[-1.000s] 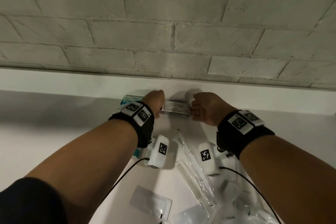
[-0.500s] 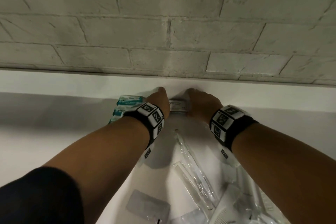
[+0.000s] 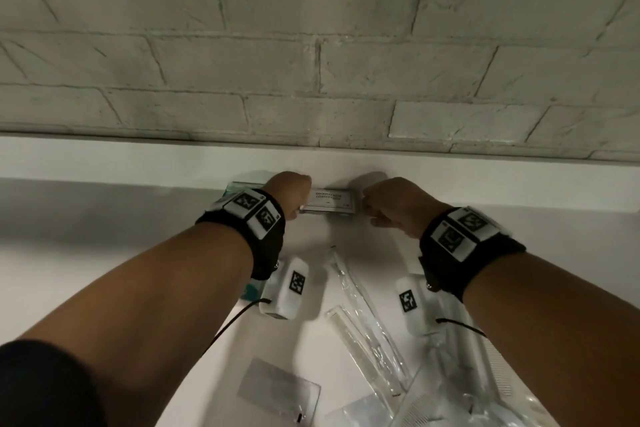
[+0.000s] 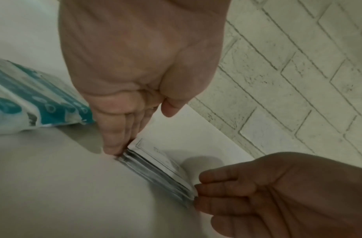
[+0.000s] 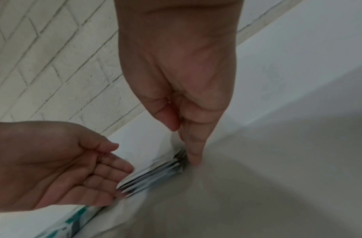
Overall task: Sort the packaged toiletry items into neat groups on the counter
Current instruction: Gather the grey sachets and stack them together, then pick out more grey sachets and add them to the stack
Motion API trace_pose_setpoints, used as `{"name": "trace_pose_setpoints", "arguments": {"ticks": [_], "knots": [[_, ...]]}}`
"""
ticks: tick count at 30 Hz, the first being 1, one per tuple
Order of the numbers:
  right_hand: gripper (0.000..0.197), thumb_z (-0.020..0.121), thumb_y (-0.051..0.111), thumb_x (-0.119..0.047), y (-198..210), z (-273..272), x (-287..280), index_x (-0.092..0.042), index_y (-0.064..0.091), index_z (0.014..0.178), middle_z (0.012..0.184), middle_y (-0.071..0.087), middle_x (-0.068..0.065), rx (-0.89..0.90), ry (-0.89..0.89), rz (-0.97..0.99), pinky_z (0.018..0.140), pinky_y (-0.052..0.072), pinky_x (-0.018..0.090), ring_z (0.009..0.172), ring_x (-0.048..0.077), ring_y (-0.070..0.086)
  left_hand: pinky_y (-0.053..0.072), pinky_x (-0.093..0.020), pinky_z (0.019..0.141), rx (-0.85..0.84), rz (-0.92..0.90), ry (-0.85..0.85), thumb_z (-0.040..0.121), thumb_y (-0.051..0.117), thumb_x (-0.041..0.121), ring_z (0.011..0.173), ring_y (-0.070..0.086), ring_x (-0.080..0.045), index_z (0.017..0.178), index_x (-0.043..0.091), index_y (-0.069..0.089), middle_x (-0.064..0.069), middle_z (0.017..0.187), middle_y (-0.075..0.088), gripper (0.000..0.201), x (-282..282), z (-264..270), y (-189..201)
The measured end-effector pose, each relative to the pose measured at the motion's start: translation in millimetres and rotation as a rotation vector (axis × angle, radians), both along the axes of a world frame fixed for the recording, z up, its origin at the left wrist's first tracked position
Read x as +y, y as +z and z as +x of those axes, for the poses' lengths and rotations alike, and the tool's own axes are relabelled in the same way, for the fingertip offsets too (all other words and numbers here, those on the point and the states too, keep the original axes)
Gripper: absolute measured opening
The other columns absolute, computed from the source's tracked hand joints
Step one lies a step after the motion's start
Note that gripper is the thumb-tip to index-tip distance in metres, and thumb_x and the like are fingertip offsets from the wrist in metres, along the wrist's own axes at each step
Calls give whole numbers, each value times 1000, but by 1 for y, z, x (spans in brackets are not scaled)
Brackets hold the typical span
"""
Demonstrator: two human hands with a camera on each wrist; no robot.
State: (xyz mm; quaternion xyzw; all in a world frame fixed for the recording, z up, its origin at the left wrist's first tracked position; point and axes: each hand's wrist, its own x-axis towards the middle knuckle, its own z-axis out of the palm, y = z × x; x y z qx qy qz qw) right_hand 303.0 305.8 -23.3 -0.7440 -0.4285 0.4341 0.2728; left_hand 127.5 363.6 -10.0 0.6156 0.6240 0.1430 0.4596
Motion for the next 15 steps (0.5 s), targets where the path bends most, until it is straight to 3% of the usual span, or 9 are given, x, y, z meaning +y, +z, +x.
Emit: {"name": "trace_pose_setpoints", "arguments": {"ticks": [2,4,6,9,11,13,15], "knots": [[38,94,51,-11,-9,-2,4,-4,53,131,133,56,18,155,-55,10,81,54,29,91,17,62,47,-32,75,-103,-52,64,99,39,19,127,50,-36,136,-3,45,-23,141,47,43,0,0,0],[38,94,50,-11,-10,-4,7,-2,53,131,133,56,19,124,-35,-18,76,53,29,108,25,63,46,-34,79,-113,-71,72,99,38,16,128,49,-37,138,-3,43,-23,142,46,43,-2,1,1],[38,94,50,-12,-2,-8,4,-3,53,131,133,56,17,125,-35,-39,83,53,33,119,30,58,47,-38,86,-110,-77,55,99,37,16,128,49,-37,137,-4,42,-24,142,46,43,-4,0,4],[38,94,51,-11,10,-4,-8,-4,50,132,137,52,16,44,5,-64,96,50,42,124,32,53,47,-39,94,-39,-19,15,100,40,23,125,52,-36,133,-3,47,-23,138,50,43,-14,-3,13],[39,94,53,-13,21,-4,-25,-8,51,133,138,51,13,-27,88,-118,96,50,46,125,32,53,47,-38,97,93,99,-56,98,45,29,122,53,-34,133,1,49,-18,135,53,45,-27,-6,24],[40,94,57,-22,31,-13,-45,-16,53,133,138,51,7,-188,248,-133,91,52,40,121,29,54,49,-41,97,110,250,-121,94,52,33,116,58,-29,128,10,53,-12,129,58,42,-46,-13,37],[41,93,57,-27,35,-26,-75,-19,54,133,139,51,6,-346,476,-82,92,43,29,116,21,54,53,-37,85,64,354,-253,90,57,29,99,64,-24,105,17,64,-4,107,67,20,-76,-26,47]]}}
